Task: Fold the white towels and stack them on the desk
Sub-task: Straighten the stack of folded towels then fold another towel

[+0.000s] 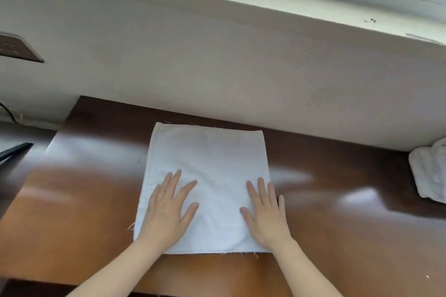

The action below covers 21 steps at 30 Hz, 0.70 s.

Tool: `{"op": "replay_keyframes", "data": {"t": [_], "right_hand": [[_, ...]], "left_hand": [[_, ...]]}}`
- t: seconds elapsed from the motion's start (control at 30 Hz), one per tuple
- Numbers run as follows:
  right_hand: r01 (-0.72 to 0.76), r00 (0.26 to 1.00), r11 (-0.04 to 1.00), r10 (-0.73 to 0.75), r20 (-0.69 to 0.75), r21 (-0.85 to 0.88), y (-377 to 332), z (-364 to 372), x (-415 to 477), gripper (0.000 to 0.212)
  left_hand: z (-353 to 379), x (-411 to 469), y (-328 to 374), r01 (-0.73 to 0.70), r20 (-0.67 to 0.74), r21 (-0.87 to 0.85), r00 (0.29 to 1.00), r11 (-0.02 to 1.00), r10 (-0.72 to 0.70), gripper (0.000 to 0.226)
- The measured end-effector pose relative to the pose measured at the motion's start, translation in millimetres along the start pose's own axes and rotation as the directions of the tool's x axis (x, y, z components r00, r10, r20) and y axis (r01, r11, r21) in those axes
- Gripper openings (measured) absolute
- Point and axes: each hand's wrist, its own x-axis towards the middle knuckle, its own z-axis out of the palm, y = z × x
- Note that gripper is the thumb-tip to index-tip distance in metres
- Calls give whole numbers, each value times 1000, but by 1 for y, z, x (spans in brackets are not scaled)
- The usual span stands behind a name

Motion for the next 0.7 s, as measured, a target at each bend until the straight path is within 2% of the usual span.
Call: {"op": "replay_keyframes", "data": {"t": [0.07,0.2,0.33,0.4,0.53,0.63,0.7], "right_hand": [[-2,997,1000,-1,-77,-27,9,17,-8,66],[-60,983,996,49,-178,-58,24,42,-32,61],[-120,977,992,111,-184,-37,26,52,-58,62],[-149,967,989,145,-211,-6,18,44,-52,63],[-42,946,999,30,-323,-30,-8,19,6,61],[87,947,993,-108,-304,-82,-16,19,43,60],[17,956,997,-39,-289,-79,-7,23,49,60]], "left_hand": [[17,21,-2,24,59,104,998,994,-31,61],[39,24,-2,-34,105,307,995,951,2,71],[48,8,4,-112,116,334,990,936,77,73],[45,7,8,-98,100,314,993,944,70,72],[43,44,29,-61,19,283,998,957,58,68],[52,66,25,-48,33,308,999,950,40,68],[49,71,9,7,13,316,1000,949,-12,70]]}}
